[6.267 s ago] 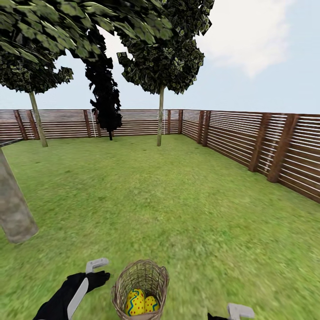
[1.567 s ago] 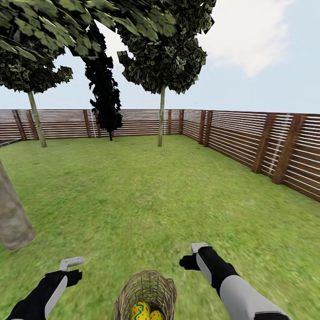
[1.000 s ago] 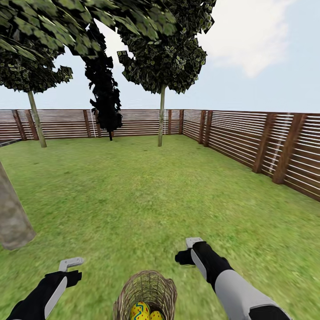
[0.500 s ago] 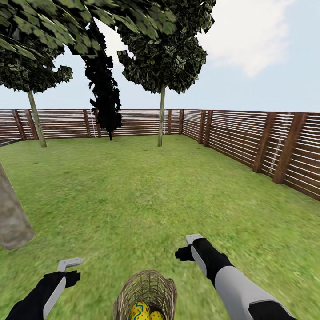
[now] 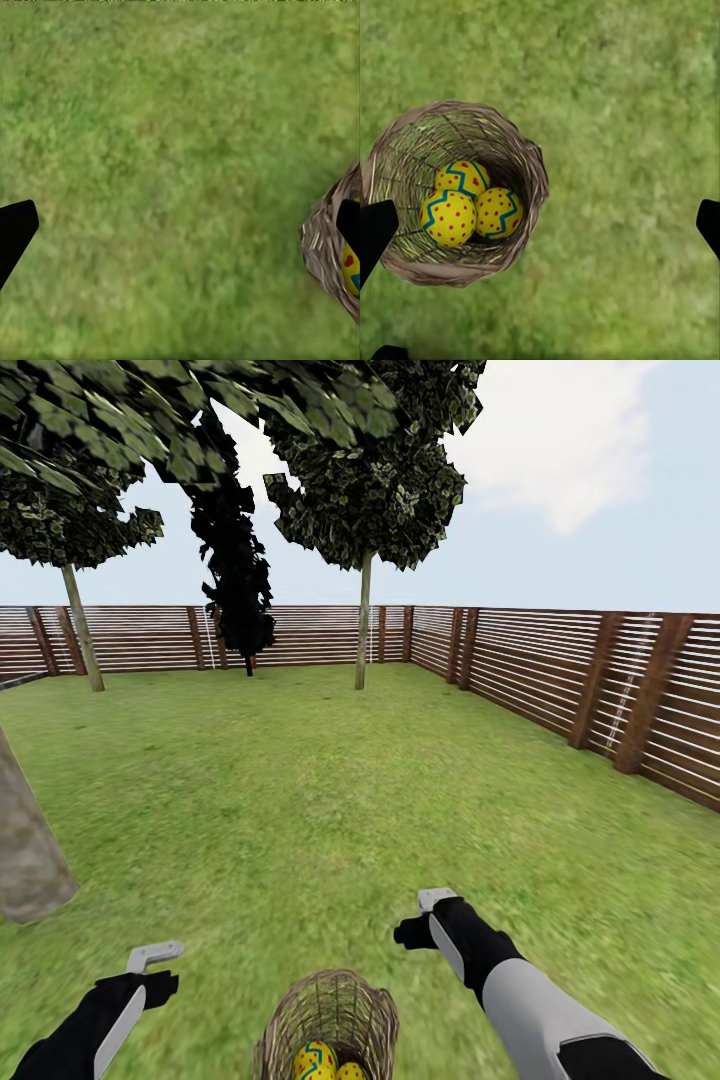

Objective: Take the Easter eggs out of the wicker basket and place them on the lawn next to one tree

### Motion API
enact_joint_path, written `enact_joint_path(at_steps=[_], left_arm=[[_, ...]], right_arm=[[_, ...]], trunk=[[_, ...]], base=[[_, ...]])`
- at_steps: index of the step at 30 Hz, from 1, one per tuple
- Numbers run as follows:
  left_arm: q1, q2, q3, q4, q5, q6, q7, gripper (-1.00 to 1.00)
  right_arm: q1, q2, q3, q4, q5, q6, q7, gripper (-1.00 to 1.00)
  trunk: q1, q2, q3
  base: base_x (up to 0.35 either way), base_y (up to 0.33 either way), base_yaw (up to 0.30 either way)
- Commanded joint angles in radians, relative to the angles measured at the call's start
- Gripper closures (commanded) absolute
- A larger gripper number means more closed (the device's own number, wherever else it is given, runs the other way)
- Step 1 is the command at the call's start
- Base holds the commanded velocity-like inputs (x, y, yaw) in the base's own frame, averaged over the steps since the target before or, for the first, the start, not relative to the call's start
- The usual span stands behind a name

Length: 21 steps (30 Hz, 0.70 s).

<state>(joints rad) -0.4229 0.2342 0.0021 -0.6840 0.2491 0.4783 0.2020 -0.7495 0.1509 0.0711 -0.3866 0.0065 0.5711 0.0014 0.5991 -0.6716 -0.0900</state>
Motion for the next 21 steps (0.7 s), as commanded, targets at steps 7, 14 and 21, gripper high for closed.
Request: enact_joint_path(at_steps=[7, 14, 21], left_arm=[[0.0, 0.001, -0.003, -0.005, 0.01, 0.004, 0.007, -1.0], [0.0, 0.0, -0.004, -0.005, 0.01, 0.003, 0.008, -1.0], [0.0, 0.0, -0.004, -0.002, 0.01, 0.003, 0.008, -1.0]], right_arm=[[-0.001, 0.001, 0.007, 0.001, 0.001, 0.003, 0.0, -1.0], [-0.001, 0.003, 0.008, 0.001, 0.001, 0.003, 0.0, -1.0], [-0.001, 0.004, 0.009, 0.002, 0.001, 0.003, 0.001, -1.0]], trunk=[[0.0, -0.001, -0.002], [0.0, -0.001, -0.002], [0.0, -0.001, -0.002]], base=[[0.049, 0.0, 0.0], [0.049, 0.014, 0.0], [0.046, 0.054, 0.0]])
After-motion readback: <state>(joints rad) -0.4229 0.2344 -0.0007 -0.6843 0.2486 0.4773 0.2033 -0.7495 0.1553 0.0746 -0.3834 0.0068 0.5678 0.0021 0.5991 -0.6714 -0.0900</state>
